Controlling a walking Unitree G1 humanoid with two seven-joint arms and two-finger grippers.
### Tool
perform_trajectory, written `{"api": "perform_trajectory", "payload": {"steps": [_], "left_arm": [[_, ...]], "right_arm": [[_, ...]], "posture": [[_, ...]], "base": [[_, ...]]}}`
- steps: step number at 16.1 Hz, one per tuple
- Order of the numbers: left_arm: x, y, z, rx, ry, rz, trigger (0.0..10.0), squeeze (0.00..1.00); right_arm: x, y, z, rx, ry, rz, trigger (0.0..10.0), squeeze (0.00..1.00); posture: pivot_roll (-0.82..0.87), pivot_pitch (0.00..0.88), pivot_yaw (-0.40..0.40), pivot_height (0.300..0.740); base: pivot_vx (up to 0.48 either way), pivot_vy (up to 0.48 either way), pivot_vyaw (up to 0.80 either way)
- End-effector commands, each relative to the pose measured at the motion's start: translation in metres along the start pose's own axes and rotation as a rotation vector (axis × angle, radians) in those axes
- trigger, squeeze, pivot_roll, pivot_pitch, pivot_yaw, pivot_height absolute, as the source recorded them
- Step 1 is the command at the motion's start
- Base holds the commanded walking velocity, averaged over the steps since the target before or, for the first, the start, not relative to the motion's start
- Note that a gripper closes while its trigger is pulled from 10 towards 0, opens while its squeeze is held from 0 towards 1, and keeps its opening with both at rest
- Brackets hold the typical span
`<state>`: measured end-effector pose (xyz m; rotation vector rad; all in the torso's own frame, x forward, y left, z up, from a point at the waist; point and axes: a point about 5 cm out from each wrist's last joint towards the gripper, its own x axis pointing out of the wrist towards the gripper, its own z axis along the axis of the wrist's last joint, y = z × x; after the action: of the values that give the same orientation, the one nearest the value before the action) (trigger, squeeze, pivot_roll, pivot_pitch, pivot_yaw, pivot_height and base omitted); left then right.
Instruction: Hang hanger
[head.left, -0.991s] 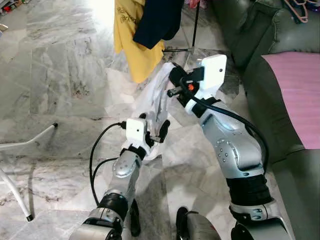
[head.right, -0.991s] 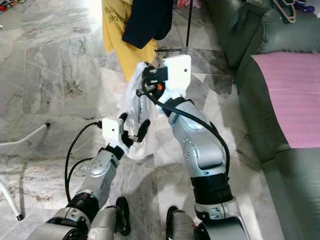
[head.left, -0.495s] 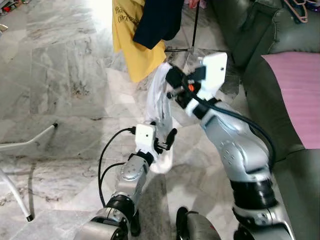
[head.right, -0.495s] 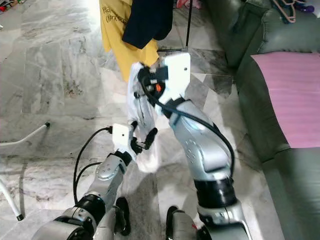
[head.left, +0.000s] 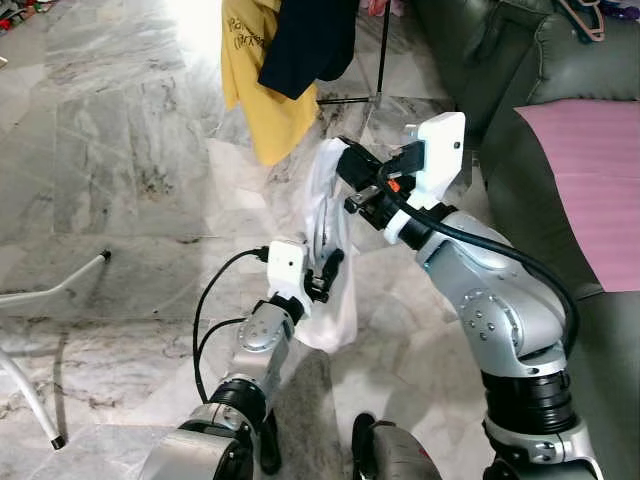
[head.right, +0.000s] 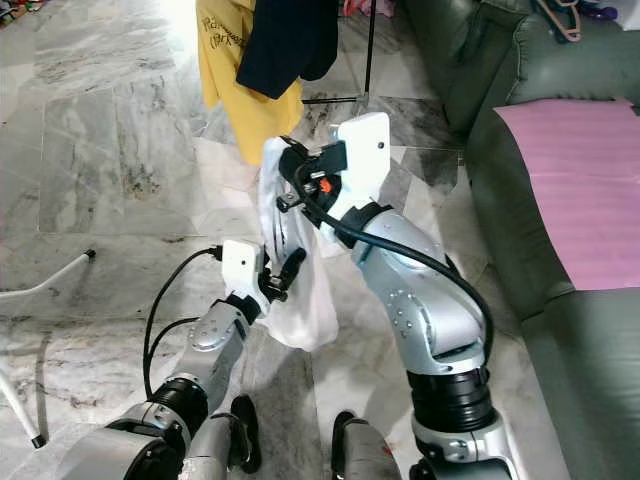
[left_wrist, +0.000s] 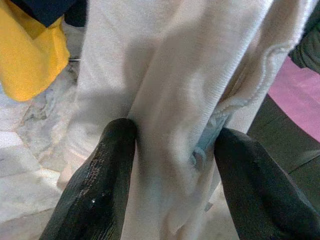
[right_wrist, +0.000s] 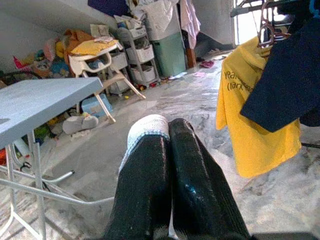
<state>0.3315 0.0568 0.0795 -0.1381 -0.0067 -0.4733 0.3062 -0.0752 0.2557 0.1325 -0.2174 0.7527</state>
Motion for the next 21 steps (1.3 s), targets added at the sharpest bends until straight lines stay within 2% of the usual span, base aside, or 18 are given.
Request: {"api": "perform_trajectory", "payload": {"steps": [1,4,15,18,21], "left_arm": [[-0.003,-0.001,-0.007,-0.013,0.034,-0.01,0.0,0.0],[-0.004,0.004,-0.008,-0.008,0.047,-0.018,0.0,0.0],[-0.013,0.001,-0.022,-0.001,0.105,-0.069,0.0,0.0],[-0.013,0.002,-0.023,-0.001,0.115,-0.067,0.0,0.0],[-0.013,0.008,-0.02,-0.002,0.117,-0.044,0.0,0.0]], "right_arm": [[-0.003,0.004,0.013,-0.017,-0.051,0.02,0.0,0.0],[-0.006,-0.002,0.019,-0.024,-0.066,-0.014,0.0,0.0],[-0.01,-0.021,0.044,-0.087,-0.139,-0.104,0.0,0.0],[-0.011,-0.022,0.05,-0.097,-0.152,-0.107,0.0,0.0],[-0.013,-0.025,0.061,-0.131,-0.172,-0.118,0.0,0.0]], "posture": [[-0.31,0.249,0.045,0.74],[-0.32,0.245,0.054,0.74],[-0.32,0.243,0.065,0.74],[-0.33,0.24,0.068,0.74],[-0.33,0.235,0.07,0.74]], "base": [[0.0,0.0,0.0],[0.0,0.0,0.0],[0.0,0.0,0.0],[0.0,0.0,0.0],[0.0,0.0,0.0]]}}
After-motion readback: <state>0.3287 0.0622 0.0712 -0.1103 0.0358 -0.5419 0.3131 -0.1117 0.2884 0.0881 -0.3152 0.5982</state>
